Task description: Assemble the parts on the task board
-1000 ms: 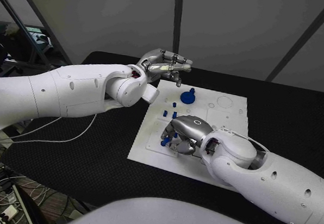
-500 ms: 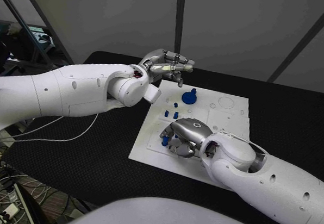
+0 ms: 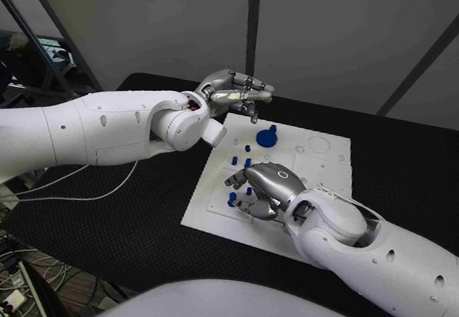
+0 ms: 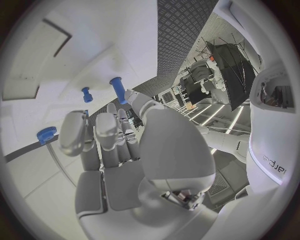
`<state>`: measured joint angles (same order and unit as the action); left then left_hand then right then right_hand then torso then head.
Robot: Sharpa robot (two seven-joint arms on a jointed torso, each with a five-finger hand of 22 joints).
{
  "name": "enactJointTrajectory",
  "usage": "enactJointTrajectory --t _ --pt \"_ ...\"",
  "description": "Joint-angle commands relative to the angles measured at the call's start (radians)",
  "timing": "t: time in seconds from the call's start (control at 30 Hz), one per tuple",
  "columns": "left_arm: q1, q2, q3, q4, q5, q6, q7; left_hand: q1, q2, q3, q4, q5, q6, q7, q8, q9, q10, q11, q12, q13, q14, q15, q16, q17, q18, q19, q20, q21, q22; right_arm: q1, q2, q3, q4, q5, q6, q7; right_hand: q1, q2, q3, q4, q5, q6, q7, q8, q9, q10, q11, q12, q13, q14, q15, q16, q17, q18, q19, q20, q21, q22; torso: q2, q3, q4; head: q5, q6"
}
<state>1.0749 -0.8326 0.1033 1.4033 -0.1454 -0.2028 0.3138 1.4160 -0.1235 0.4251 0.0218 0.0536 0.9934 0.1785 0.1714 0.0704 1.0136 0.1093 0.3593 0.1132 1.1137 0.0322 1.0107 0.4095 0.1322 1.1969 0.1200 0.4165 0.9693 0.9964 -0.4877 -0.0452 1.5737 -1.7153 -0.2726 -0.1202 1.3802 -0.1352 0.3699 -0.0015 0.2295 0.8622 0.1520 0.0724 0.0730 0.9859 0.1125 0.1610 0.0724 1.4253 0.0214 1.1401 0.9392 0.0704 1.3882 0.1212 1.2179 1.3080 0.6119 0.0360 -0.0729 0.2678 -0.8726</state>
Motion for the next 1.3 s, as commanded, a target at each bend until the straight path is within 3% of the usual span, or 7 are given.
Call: enactJointTrajectory --t 0.03,0.2,0.3,0.53,0.73,0.87,1.3 --pt "0.002 -0.001 0.000 -0.002 0.002 0.015 -0.003 -0.002 0.005 -0.002 -0.004 0.003 -0.008 0.002 0.006 -0.001 -0.006 0.002 0.003 0.001 -0.007 -0.003 -0.004 -0.001 0.049 -0.005 0.000 -0.006 -0.001 0.001 -0.026 0.001 0.030 -0.006 -0.112 0.020 -0.003 0.007 -0.009 0.001 0.003 0.010 0.003 0.005 0.002 -0.001 -0.002 0.012 0.002 -0.003 -0.001 0.005 0.004 0.015 0.000 0.000 0.003 0.004 -0.001 0.0006 -0.0034 -0.003 0.000" --pt "0.002 -0.003 -0.002 -0.003 0.002 0.016 -0.004 -0.002 0.005 -0.002 -0.004 0.003 -0.008 0.002 0.006 -0.001 -0.006 0.002 0.003 0.001 -0.007 -0.003 -0.004 -0.001 0.049 -0.005 0.000 -0.006 -0.001 0.004 -0.100 0.002 0.095 0.014 -0.144 -0.002 -0.004 0.012 -0.015 0.005 0.007 0.035 0.011 0.014 0.007 0.035 -0.012 0.052 0.009 0.006 -0.009 0.020 0.016 0.010 0.013 -0.005 0.022 0.018 -0.003 -0.0002 -0.0055 -0.013 0.000" --pt "0.002 -0.006 -0.004 -0.003 0.002 0.016 -0.004 -0.003 0.006 -0.003 -0.004 0.003 -0.008 0.001 0.007 -0.001 -0.007 0.002 0.004 0.001 -0.008 -0.003 -0.004 -0.001 0.049 -0.006 0.000 -0.006 -0.001 0.015 -0.164 0.006 0.136 0.108 -0.173 -0.067 -0.047 0.008 -0.037 0.040 0.037 0.093 0.015 0.041 0.018 0.172 -0.029 0.133 0.040 0.049 -0.020 0.106 0.131 -0.015 0.071 -0.013 0.128 0.096 -0.005 0.0000 -0.0074 -0.034 0.012" --pt "0.001 -0.016 -0.007 -0.001 0.002 0.022 0.000 -0.004 0.005 -0.004 -0.004 0.003 -0.008 0.001 0.008 -0.001 -0.008 0.002 0.005 0.002 -0.008 -0.003 -0.004 -0.002 0.049 -0.006 0.001 -0.006 -0.002 0.030 -0.338 0.029 0.207 0.342 -0.200 -0.199 -0.119 -0.023 -0.135 0.103 0.062 0.164 -0.031 0.094 0.036 0.316 -0.077 0.326 0.181 0.092 -0.060 0.222 0.290 -0.049 0.144 -0.051 0.272 0.202 -0.008 -0.0002 -0.0187 -0.094 0.040" --pt "0.001 -0.020 -0.011 0.000 0.002 0.025 0.002 -0.004 0.005 -0.004 -0.004 0.003 -0.008 0.001 0.008 0.000 -0.008 0.002 0.006 0.002 -0.009 -0.003 -0.004 -0.002 0.049 -0.006 0.001 -0.007 -0.002 0.032 -0.456 0.032 0.259 0.395 -0.168 -0.254 -0.155 -0.009 -0.257 0.176 0.106 0.175 -0.051 0.154 0.070 0.362 -0.093 0.920 0.851 0.105 -0.072 0.293 0.392 -0.064 0.171 -0.065 0.330 0.246 -0.012 0.0007 -0.0310 -0.155 0.053" --pt "0.000 -0.019 -0.013 0.000 0.002 0.026 0.003 -0.005 0.005 -0.005 -0.004 0.003 -0.008 0.001 0.009 0.000 -0.008 0.002 0.006 0.002 -0.009 -0.003 -0.004 -0.002 0.049 -0.007 0.001 -0.007 -0.002 0.032 -0.494 0.033 0.269 0.382 -0.155 -0.283 -0.149 0.017 -0.335 0.231 0.144 0.152 -0.050 0.205 0.106 0.360 -0.097 1.068 1.042 0.105 -0.072 0.306 0.411 -0.066 0.175 -0.067 0.338 0.252 -0.013 0.0010 -0.0362 -0.186 0.059" --pt "-0.002 -0.020 -0.015 0.002 0.002 0.026 0.006 -0.006 0.004 -0.006 -0.004 0.003 -0.008 0.001 0.009 0.000 -0.008 0.002 0.007 0.002 -0.009 -0.003 -0.004 -0.003 0.049 -0.007 0.001 -0.007 -0.002 0.005 -0.490 0.032 0.254 0.253 -0.116 -0.390 -0.146 0.013 -0.429 0.288 0.139 0.122 -0.053 0.257 0.144 0.376 -0.093 1.116 1.125 0.110 -0.073 0.325 0.443 -0.070 0.183 -0.065 0.353 0.263 -0.012 -0.0013 -0.0325 -0.211 0.054"
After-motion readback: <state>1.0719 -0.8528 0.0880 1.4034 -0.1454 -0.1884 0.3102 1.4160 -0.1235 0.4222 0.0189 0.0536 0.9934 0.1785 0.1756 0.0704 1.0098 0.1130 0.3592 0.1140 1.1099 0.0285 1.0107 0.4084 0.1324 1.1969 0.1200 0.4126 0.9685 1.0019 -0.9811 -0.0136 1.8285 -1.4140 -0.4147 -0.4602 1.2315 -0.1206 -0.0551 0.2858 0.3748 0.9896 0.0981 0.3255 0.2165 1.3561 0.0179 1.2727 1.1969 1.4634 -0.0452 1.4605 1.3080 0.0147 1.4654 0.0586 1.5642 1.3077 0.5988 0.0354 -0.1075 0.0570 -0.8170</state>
